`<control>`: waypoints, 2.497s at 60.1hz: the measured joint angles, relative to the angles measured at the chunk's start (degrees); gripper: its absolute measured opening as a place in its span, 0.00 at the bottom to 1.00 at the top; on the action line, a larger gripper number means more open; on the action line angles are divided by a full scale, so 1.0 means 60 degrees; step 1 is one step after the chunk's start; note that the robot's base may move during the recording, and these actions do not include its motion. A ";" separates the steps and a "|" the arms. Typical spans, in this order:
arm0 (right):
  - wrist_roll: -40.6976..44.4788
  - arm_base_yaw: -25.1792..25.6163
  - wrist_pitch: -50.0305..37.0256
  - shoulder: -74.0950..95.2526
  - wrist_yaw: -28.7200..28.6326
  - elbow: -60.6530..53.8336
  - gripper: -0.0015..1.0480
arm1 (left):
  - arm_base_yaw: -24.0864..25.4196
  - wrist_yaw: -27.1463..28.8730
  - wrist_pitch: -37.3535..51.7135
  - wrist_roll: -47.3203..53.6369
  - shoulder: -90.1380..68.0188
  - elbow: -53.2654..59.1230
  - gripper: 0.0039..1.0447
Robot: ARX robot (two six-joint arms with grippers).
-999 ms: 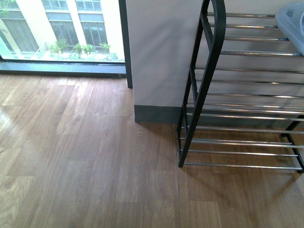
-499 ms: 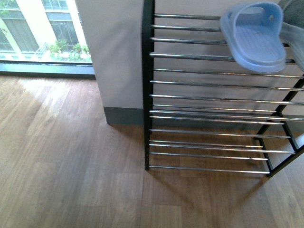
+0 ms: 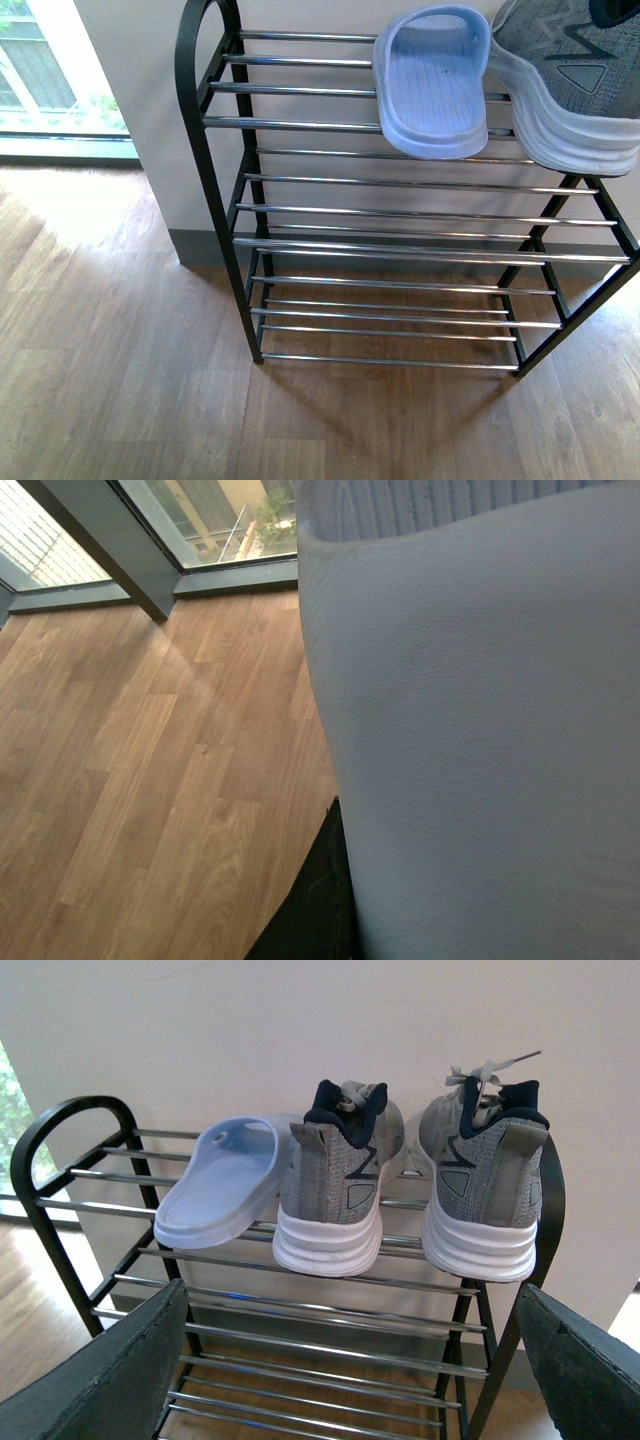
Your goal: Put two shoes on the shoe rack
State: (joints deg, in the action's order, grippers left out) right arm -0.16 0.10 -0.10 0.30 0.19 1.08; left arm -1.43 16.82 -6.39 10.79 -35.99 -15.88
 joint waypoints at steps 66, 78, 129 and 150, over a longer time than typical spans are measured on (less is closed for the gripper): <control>0.0000 0.0000 0.0000 0.0000 0.0000 0.0000 0.91 | -0.3646 -0.1457 -0.0069 -0.2029 -1.1599 -1.0633 0.02; 0.0000 0.0000 0.0000 0.0000 0.0000 0.0004 0.91 | -0.3756 -0.1300 -0.0601 -0.2160 -1.2899 -1.2029 0.02; 0.0000 0.0000 0.0000 0.0000 -0.0004 0.0000 0.91 | -0.3719 -0.0583 -0.1410 -0.2433 -1.4823 -1.3839 0.47; 0.0000 0.0000 0.0000 0.0000 -0.0004 0.0000 0.91 | -0.3912 -0.0565 -0.0102 -0.2718 -1.3344 -1.2076 0.91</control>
State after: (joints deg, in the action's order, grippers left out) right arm -0.16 0.10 -0.10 0.30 0.16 1.08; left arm -24.91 13.43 -7.01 -5.52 -116.05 -88.33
